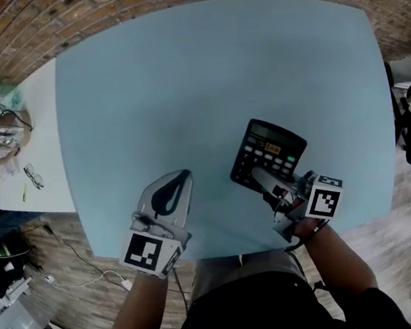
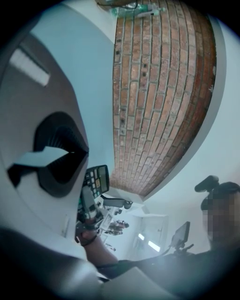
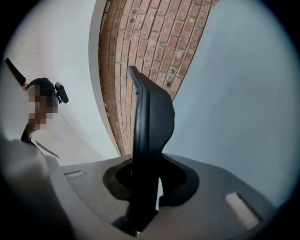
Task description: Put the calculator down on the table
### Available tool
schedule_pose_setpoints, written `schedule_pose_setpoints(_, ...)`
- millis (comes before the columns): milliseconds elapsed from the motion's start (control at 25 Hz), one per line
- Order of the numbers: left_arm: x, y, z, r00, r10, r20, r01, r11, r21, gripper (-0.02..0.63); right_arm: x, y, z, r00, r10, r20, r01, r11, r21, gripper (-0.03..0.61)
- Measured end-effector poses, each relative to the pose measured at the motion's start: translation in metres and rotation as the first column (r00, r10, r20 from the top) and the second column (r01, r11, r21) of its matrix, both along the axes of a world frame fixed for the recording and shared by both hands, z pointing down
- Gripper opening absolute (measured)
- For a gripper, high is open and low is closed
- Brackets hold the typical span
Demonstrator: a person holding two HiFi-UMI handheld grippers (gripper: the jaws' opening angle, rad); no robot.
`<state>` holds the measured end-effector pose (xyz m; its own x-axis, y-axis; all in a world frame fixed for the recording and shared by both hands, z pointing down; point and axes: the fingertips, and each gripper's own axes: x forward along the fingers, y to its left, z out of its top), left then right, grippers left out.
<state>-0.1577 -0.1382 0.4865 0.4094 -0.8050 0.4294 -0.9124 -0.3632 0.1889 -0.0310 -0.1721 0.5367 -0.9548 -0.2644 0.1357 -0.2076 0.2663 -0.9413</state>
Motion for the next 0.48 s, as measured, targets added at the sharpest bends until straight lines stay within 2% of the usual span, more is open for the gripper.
schedule_pose_setpoints(480, -0.004, -0.004, 0.003, 1.0, -0.002, 0.005, 0.002, 1.0, -0.007, 0.003, -0.007, -0.004, 0.012, 1.0, -0.013, -0.005, 0.013, 1.0, -0.026, 0.074)
